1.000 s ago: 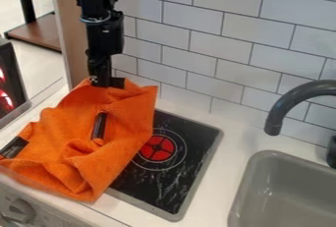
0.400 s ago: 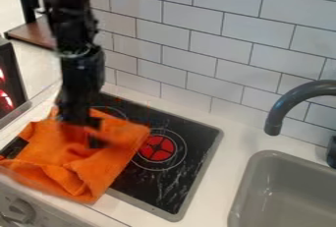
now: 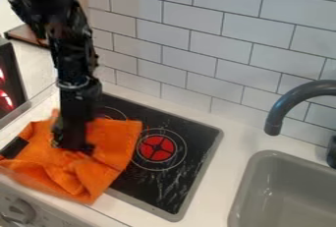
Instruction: Fold the cloth from bottom right to top left
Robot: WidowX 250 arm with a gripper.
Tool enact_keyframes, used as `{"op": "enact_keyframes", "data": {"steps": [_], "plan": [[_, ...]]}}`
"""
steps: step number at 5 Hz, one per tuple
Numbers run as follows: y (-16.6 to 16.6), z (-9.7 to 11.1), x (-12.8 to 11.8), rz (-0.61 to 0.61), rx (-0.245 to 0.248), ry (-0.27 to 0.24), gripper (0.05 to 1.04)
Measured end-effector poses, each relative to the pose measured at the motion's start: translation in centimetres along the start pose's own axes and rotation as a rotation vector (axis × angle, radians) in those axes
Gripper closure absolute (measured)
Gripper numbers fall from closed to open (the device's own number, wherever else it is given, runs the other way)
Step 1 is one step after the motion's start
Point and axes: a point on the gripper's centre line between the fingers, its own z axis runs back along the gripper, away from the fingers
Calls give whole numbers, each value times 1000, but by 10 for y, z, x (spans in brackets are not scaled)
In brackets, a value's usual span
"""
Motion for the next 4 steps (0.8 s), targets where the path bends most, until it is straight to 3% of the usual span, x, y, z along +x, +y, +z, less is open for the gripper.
{"op": "enact_keyframes", "data": {"steps": [1, 2, 4], "plan": [[11, -8, -2, 3, -5, 7, 1007], [12, -8, -3, 10, -6, 17, 849], [16, -6, 1, 21, -2, -15, 378]]}}
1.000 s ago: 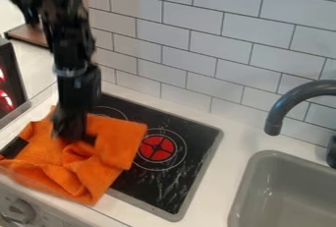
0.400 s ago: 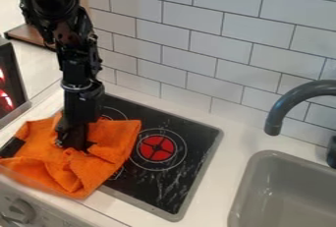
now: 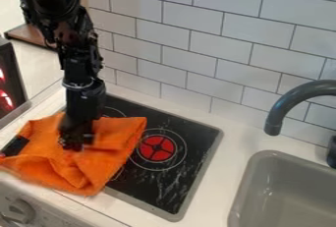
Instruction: Fold the cloth from bottom right to top left
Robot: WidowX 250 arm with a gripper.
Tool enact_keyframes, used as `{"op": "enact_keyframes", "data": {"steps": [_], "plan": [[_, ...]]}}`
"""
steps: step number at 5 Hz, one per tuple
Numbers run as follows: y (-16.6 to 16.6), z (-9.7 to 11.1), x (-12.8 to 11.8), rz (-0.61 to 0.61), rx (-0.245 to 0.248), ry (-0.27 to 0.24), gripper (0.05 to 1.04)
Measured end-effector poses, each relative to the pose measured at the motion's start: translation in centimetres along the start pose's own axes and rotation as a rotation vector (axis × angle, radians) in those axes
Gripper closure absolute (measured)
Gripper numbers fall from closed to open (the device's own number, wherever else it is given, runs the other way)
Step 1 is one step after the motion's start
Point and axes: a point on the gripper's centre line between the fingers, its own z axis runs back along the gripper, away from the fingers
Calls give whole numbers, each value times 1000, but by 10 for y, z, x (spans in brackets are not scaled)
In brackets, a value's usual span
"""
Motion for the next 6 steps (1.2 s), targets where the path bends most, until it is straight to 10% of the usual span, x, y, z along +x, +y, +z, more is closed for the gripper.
{"op": "enact_keyframes", "data": {"steps": [1, 2, 6], "plan": [[2, 5, 6, -15, -3, -46, 123], [9, 27, 10, -16, 57, -80, 73], [16, 104, 8, 31, 194, -103, 83]]}}
